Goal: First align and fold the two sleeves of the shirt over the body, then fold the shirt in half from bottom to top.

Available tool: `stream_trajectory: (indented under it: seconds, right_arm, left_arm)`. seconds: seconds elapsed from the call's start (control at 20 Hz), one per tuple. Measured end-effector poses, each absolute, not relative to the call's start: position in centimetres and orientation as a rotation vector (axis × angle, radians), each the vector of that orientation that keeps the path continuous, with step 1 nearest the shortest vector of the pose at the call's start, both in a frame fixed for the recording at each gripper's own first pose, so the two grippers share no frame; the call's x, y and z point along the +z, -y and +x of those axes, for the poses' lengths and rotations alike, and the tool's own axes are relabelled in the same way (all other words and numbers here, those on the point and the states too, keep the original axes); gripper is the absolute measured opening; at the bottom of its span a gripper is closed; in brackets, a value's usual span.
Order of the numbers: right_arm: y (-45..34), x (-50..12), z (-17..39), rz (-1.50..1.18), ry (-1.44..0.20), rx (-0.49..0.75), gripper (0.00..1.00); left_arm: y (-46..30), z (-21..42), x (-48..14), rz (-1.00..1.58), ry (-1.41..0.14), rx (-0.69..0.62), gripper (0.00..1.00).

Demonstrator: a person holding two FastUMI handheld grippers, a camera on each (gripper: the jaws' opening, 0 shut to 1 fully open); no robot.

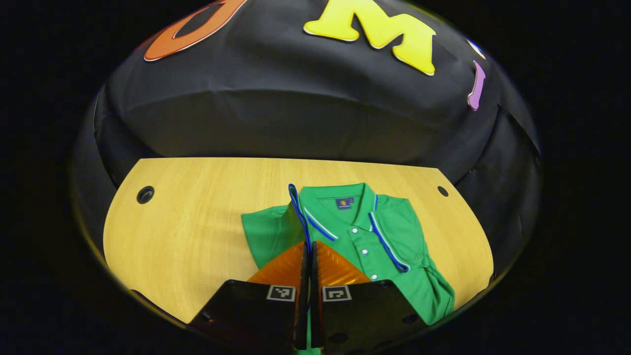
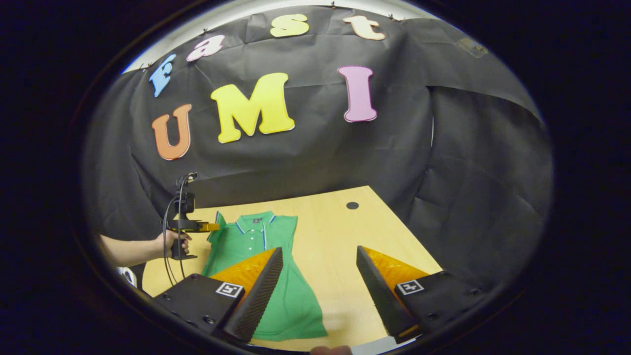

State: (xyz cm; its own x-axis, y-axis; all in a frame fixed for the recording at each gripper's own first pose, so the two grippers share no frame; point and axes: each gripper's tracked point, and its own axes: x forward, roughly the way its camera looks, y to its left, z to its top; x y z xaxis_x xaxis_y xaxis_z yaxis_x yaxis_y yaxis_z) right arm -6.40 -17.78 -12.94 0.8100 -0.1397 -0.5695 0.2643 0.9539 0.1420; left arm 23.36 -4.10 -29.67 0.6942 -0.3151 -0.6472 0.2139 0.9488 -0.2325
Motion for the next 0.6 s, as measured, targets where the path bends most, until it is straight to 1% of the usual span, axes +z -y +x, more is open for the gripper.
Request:
stream_trajectory:
  seconds: [0.1,0.15,0.2,0.25,0.3,0.35,0.5,0.55,0.6]
  right_arm:
    - [17.9,-13.0,-6.6,0.222,-0.594,-0.215,0.96]
    - [17.9,-13.1,-6.6,0.214,-0.594,-0.210,1.00]
    - [18.0,-12.9,-6.5,0.201,-0.584,-0.206,0.96]
    - [17.9,-12.7,-6.3,0.192,-0.577,-0.198,0.91]
    - [17.7,-12.6,-6.1,0.186,-0.570,-0.189,0.97]
    - [17.3,-12.4,-5.8,0.180,-0.565,-0.174,0.93]
    - [16.3,-12.7,-5.2,0.168,-0.562,-0.121,0.93]
    - [16.0,-13.0,-4.9,0.154,-0.563,-0.101,0.98]
    - [15.8,-13.6,-4.5,0.132,-0.569,-0.079,0.93]
  left_arm:
    - [6.1,23.4,-28.9,-0.164,-0.726,-0.326,0.14]
    - [6.7,23.0,-28.1,-0.168,-0.719,-0.332,0.41]
    - [6.7,23.0,-27.8,-0.159,-0.712,-0.324,0.67]
    - [6.5,22.7,-27.2,-0.147,-0.703,-0.314,0.94]
    - [6.3,22.4,-26.7,-0.139,-0.689,-0.303,0.95]
    - [6.2,22.0,-25.9,-0.137,-0.678,-0.298,0.95]
    - [4.5,20.1,-23.1,-0.111,-0.626,-0.261,0.95]
    - [3.7,19.2,-22.6,-0.083,-0.609,-0.242,0.96]
    - [2.7,18.1,-21.8,-0.055,-0.588,-0.218,0.98]
